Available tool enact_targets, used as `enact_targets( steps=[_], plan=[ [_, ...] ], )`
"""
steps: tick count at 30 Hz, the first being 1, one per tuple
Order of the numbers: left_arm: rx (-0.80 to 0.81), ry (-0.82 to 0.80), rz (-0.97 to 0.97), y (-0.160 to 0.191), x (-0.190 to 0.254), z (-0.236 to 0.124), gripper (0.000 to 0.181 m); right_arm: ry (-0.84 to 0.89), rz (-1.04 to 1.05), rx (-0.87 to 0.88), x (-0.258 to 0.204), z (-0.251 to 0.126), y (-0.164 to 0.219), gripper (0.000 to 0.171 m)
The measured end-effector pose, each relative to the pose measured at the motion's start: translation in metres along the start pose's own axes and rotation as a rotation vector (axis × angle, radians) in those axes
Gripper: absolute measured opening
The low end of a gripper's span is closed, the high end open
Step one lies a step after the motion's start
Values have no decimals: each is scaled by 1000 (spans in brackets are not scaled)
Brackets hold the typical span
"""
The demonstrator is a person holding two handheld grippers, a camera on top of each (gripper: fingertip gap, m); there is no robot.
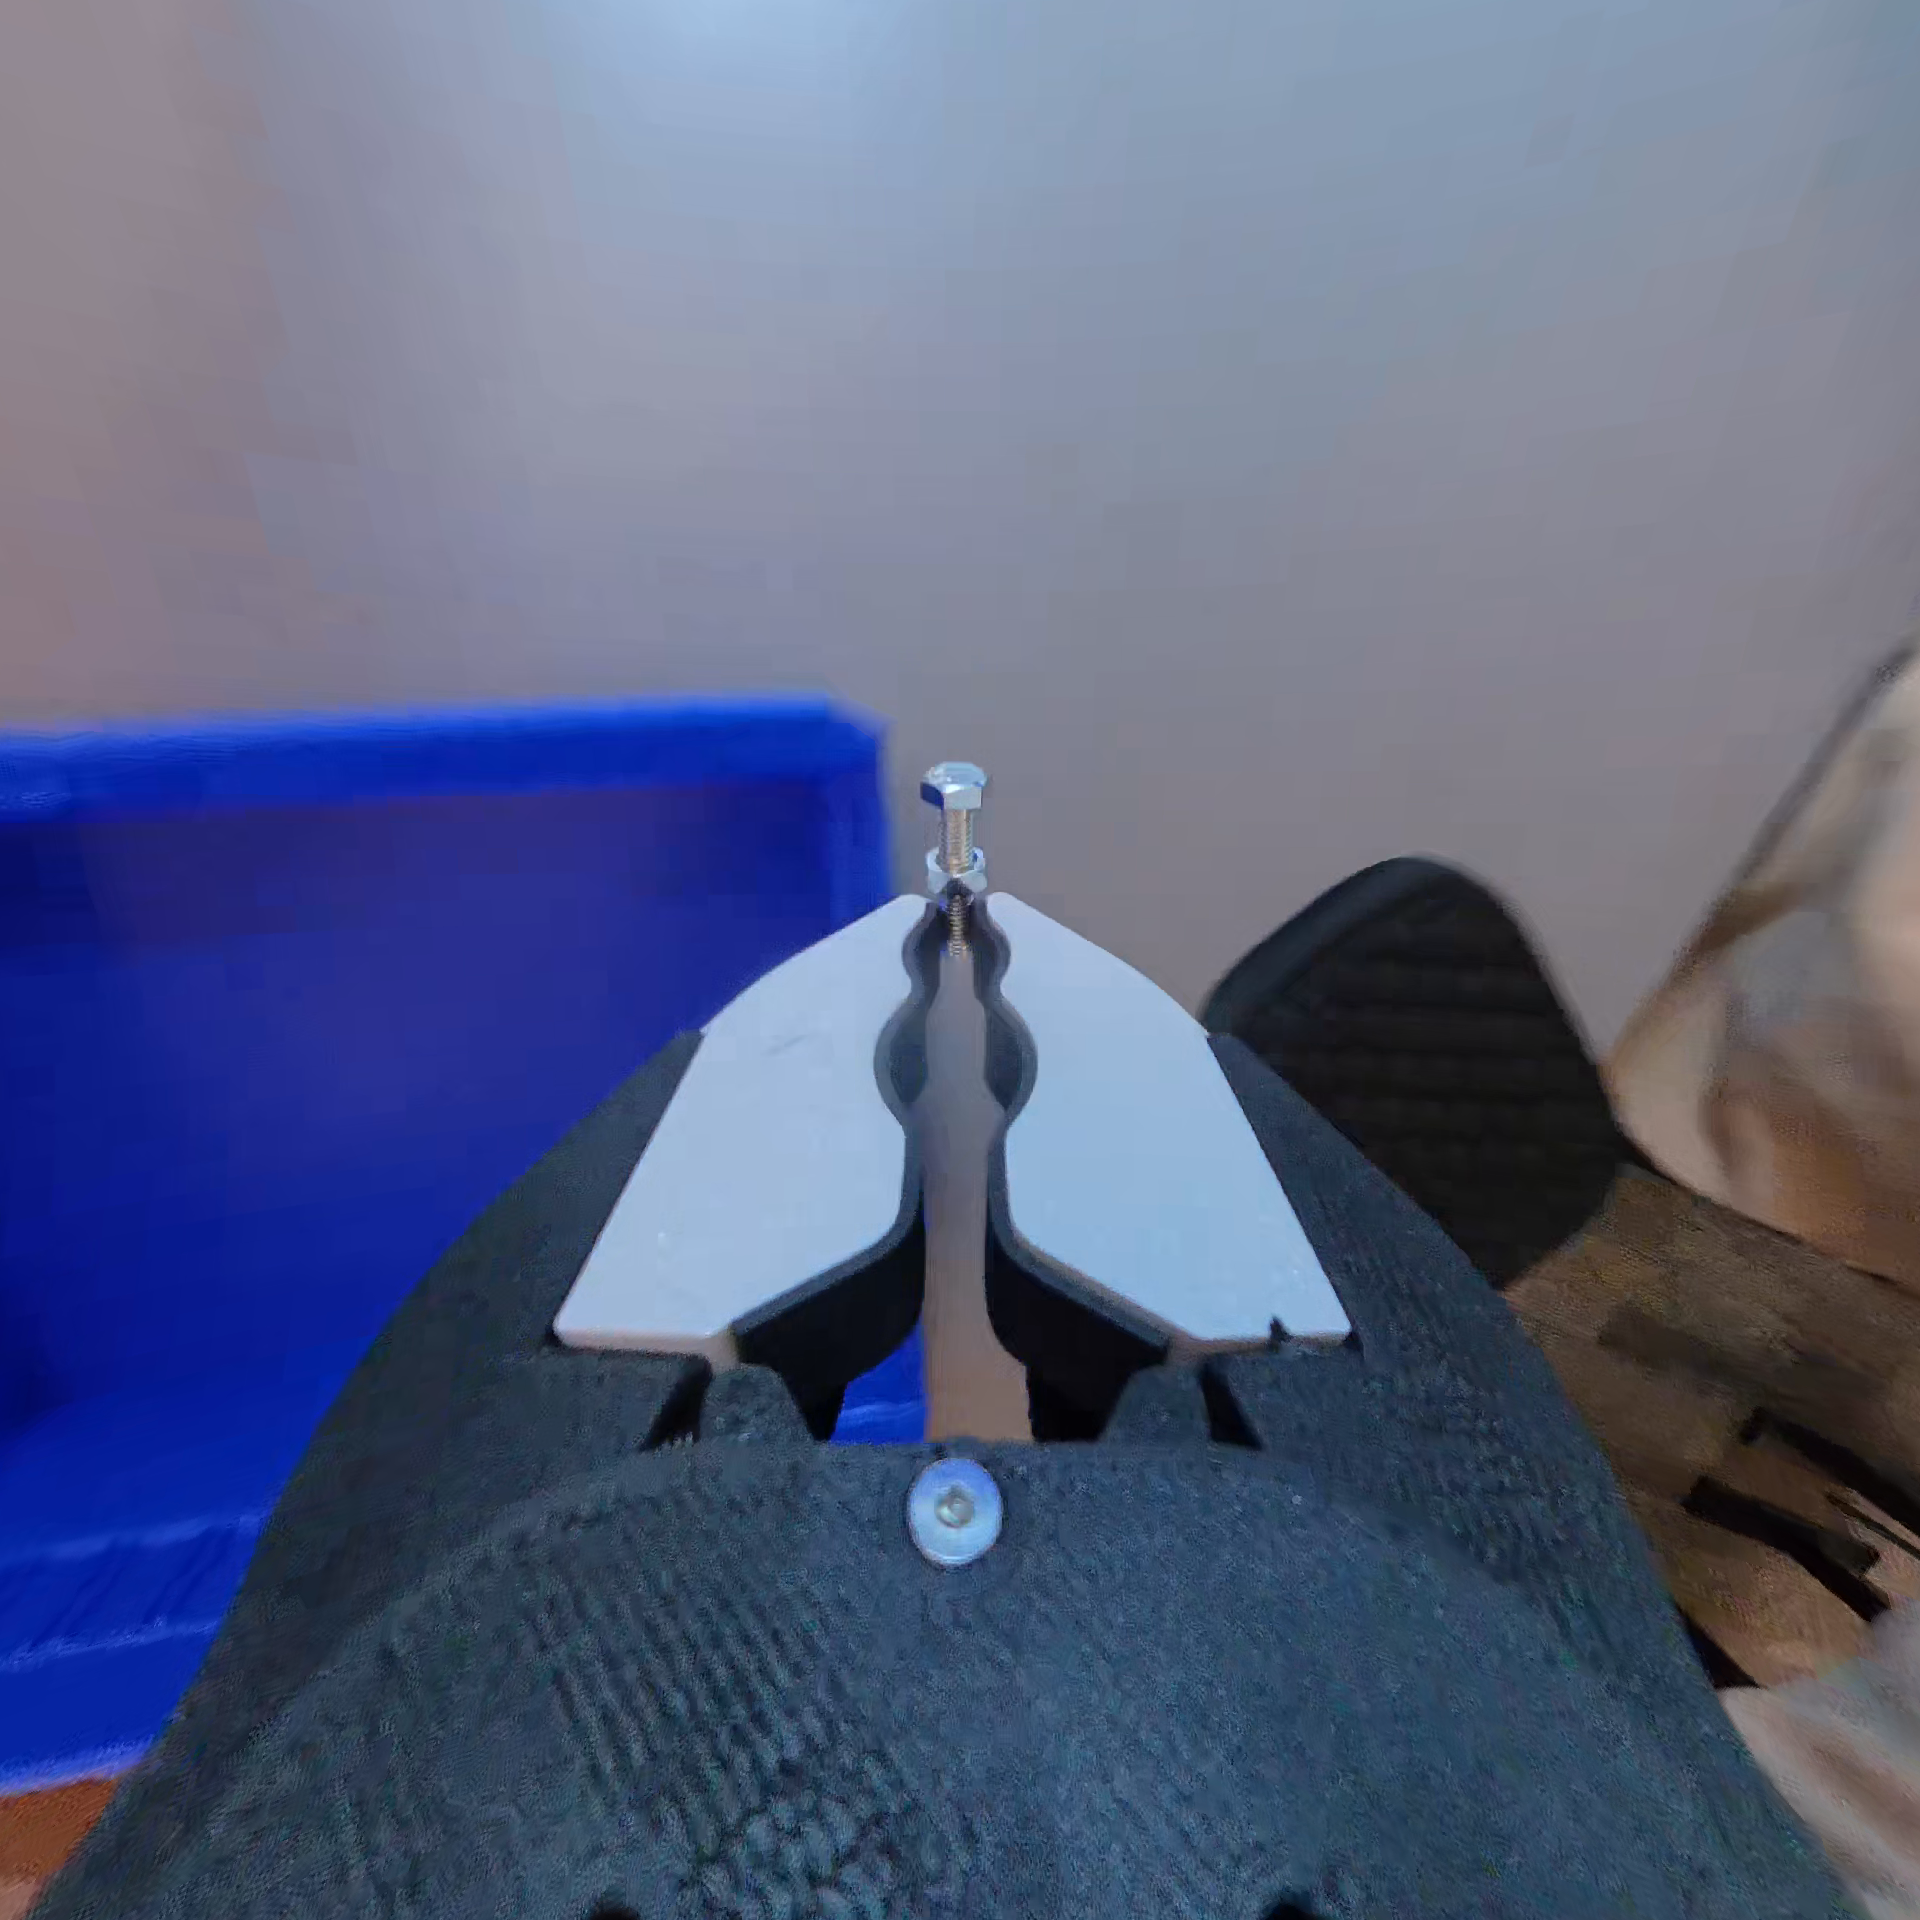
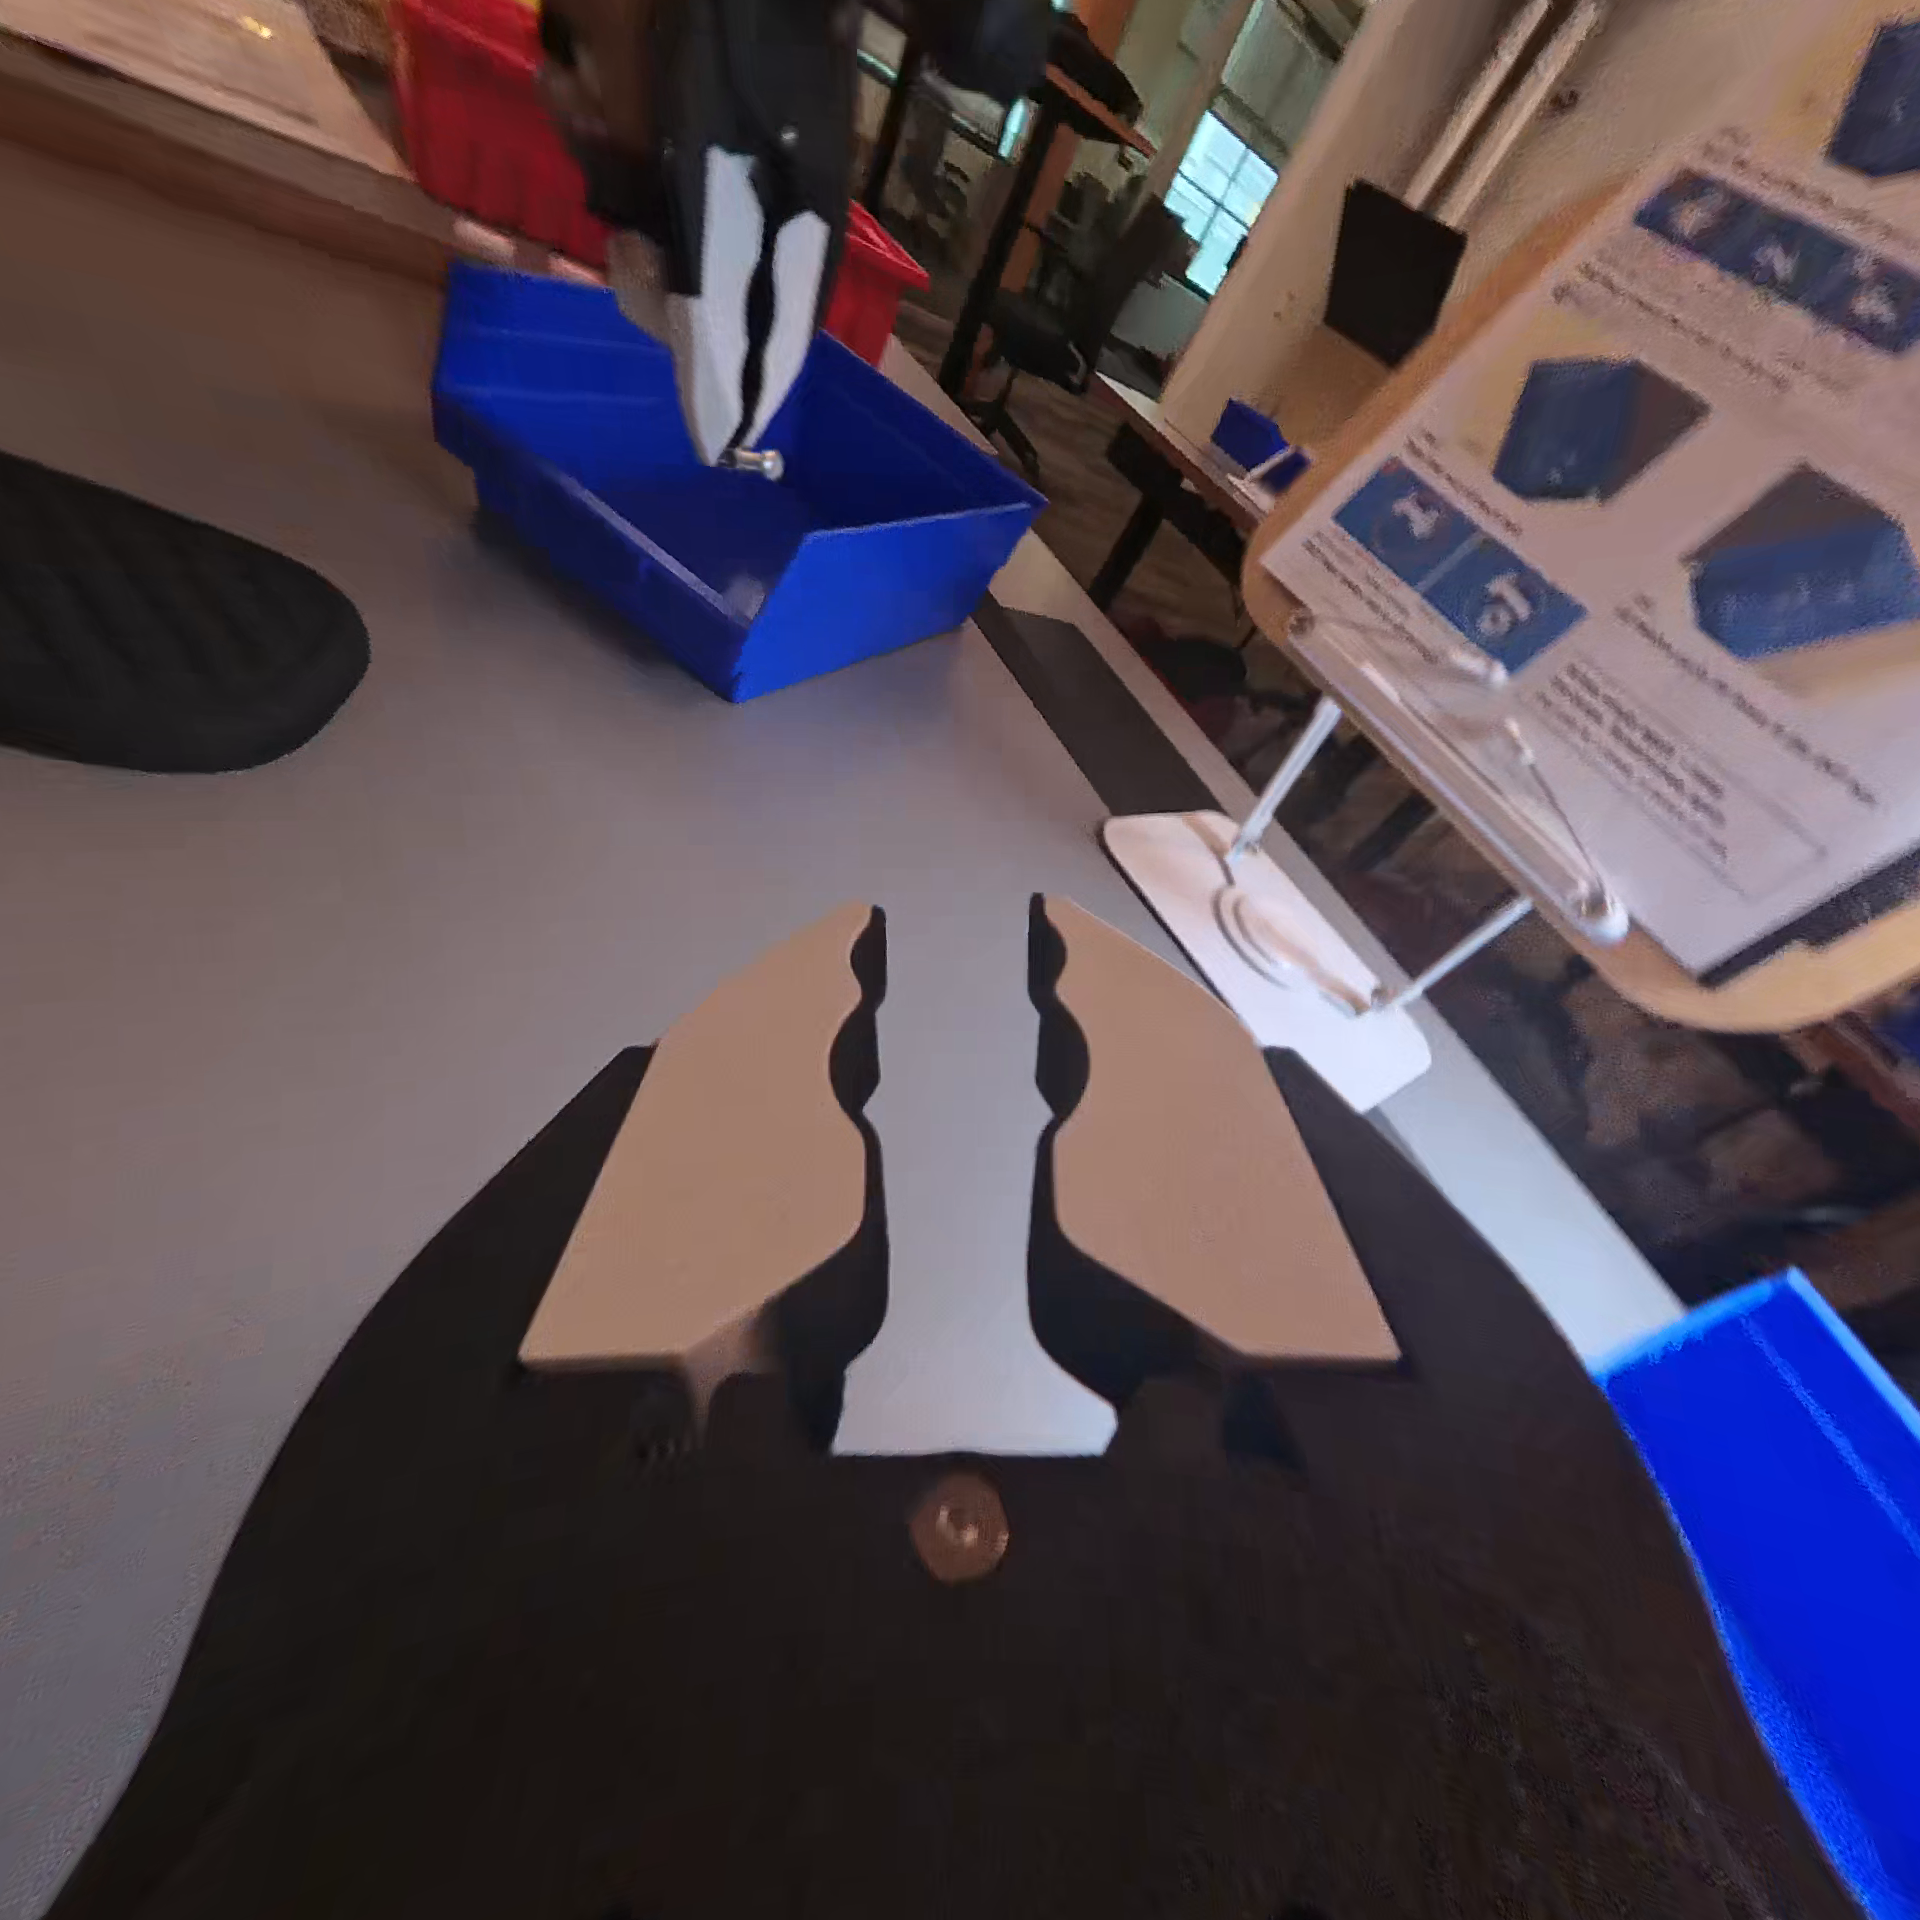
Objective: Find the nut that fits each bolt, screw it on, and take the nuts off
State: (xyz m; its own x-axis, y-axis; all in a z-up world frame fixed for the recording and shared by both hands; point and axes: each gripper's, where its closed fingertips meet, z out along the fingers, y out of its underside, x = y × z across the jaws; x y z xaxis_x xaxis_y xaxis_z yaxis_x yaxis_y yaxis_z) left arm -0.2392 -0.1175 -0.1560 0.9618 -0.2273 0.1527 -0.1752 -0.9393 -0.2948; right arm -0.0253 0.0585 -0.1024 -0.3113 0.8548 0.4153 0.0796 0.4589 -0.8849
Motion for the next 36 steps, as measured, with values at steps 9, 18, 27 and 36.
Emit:
enact_targets(
  steps=[9,18,27,36],
  plan=[
    [-48,275,53,-90,130,33,6,110,-720,29,-63,74,-33,28],
    [-65,378,26,-114,158,55,6,238,-1037,-5,-60,71,-7,11],
    [406,268,330,-152,173,19,27,11,-137,150,-41,37,-15,10],
    [971,191,539,-168,223,-7,20,-341,554,364,-61,-2,-43,10]
  ],
)
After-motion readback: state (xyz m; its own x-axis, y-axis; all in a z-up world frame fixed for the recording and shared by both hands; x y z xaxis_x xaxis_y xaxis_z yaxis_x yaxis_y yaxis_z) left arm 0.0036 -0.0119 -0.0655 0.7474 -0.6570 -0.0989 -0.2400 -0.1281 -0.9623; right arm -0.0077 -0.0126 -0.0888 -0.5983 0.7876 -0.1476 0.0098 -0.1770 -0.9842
